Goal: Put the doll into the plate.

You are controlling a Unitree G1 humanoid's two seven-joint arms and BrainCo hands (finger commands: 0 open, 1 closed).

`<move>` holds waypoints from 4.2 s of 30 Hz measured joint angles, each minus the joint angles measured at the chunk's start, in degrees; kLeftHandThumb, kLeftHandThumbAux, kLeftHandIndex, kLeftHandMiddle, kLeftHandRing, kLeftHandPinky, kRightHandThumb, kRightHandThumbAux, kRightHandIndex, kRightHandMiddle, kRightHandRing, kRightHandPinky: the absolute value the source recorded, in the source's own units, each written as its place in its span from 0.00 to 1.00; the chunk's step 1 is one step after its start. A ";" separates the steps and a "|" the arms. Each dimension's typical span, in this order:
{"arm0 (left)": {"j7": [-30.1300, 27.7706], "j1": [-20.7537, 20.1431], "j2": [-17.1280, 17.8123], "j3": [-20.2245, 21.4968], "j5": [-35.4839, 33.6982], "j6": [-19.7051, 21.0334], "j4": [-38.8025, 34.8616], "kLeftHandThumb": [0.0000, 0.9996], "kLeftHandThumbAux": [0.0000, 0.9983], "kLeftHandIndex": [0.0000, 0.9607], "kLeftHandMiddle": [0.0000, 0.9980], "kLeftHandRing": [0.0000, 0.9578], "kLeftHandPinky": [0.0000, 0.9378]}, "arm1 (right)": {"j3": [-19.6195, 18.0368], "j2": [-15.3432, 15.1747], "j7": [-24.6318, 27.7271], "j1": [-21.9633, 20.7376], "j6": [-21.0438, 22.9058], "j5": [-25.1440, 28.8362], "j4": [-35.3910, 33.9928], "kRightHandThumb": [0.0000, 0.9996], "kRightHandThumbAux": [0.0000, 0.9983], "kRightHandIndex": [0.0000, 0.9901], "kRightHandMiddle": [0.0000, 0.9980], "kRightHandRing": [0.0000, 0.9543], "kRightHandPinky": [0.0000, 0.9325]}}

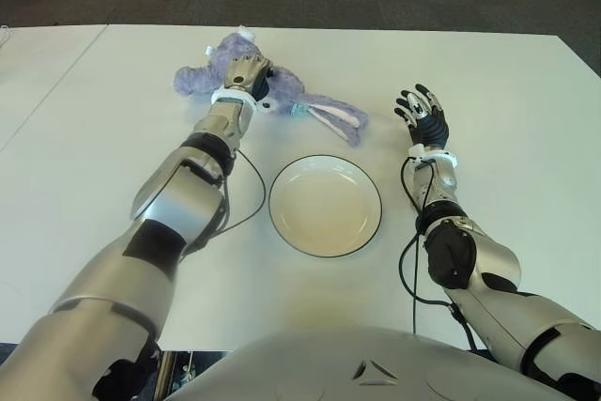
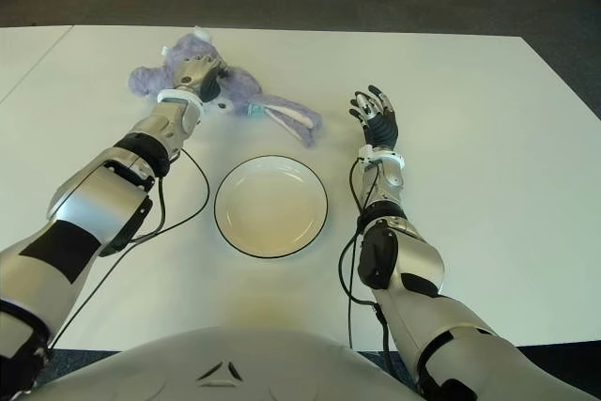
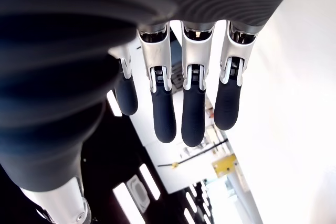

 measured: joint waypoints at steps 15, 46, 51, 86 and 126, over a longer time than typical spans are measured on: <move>1.50 0.55 0.17 0.37 -0.07 -0.01 -0.06 0.95 0.65 0.39 0.50 0.56 0.80 | 0.01 0.11 0.02 -0.02 0.00 0.00 -0.05 0.17 0.76 0.22 0.34 0.37 0.37; 7.96 0.38 2.12 -6.12 4.59 -3.60 -0.21 0.54 0.33 0.00 0.01 0.02 0.05 | 0.10 0.10 -0.03 -0.03 0.00 -0.06 -0.07 0.15 0.75 0.21 0.34 0.35 0.32; 10.60 0.39 2.22 -8.80 6.72 -2.46 0.07 0.49 0.26 0.00 0.00 0.00 0.00 | 0.12 0.10 -0.06 -0.03 0.00 -0.08 -0.07 0.16 0.75 0.21 0.33 0.34 0.33; 5.55 -0.65 0.06 -11.09 7.09 -3.83 2.27 0.39 0.15 0.00 0.00 0.00 0.00 | 0.12 0.10 -0.21 -0.10 0.01 -0.06 -0.07 0.24 0.78 0.22 0.34 0.37 0.37; 0.37 -1.93 -4.35 -9.23 5.65 -1.85 2.28 0.35 0.17 0.00 0.00 0.00 0.00 | 0.34 0.36 -1.24 -0.03 -0.90 -0.20 -0.18 0.60 0.87 0.31 0.33 0.32 0.31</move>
